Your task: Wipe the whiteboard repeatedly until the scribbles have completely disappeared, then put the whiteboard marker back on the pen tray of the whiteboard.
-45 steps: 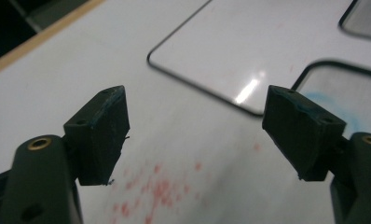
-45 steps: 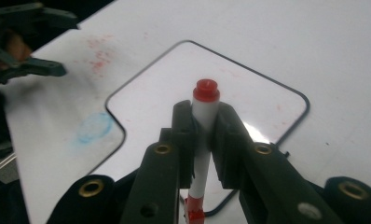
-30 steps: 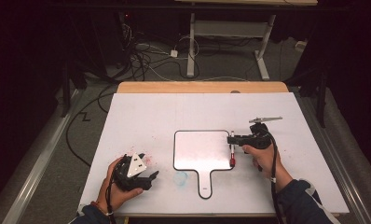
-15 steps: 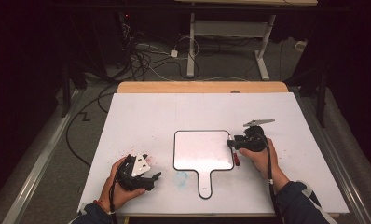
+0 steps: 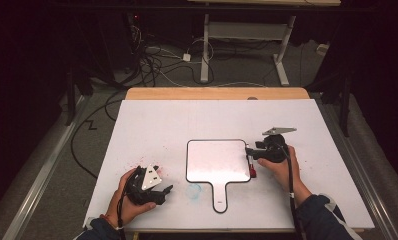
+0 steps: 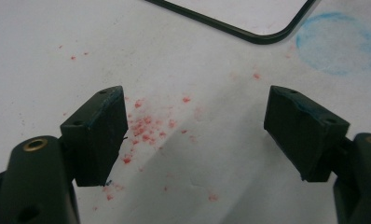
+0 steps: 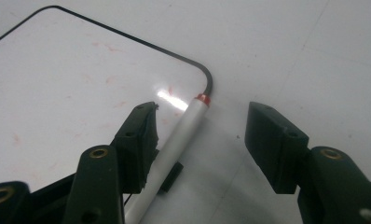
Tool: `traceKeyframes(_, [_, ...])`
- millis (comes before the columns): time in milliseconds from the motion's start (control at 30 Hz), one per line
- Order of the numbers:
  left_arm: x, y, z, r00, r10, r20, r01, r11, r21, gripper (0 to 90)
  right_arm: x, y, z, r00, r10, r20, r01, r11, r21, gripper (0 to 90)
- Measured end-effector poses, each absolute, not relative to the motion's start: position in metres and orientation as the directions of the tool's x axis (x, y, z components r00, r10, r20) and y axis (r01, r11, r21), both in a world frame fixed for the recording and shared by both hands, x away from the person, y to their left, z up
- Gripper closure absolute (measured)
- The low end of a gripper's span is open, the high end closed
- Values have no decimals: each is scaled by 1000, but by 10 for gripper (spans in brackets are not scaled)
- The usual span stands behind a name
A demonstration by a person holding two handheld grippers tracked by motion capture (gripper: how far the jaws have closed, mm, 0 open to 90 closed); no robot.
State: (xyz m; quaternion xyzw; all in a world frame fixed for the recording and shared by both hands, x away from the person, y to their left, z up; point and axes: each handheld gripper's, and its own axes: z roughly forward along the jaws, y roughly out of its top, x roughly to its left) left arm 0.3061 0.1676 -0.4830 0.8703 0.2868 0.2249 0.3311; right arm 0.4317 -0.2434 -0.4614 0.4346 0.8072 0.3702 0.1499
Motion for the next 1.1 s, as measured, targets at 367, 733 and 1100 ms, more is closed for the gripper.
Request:
traceKeyframes(367, [308, 168, -483, 731, 652, 199, 351, -610, 710, 207, 413, -241, -437, -635, 767, -87, 424, 441, 791, 405])
traceKeyframes(733, [310, 166, -484, 740, 643, 200, 343, -616, 709, 207, 385, -241, -414, -684, 694, -225, 260, 519, 814, 343])
traceKeyframes(1100, [311, 166, -484, 736, 648, 196, 347, -610, 712, 207, 344, -271, -406, -665, 696, -271, 169, 494, 853, 274])
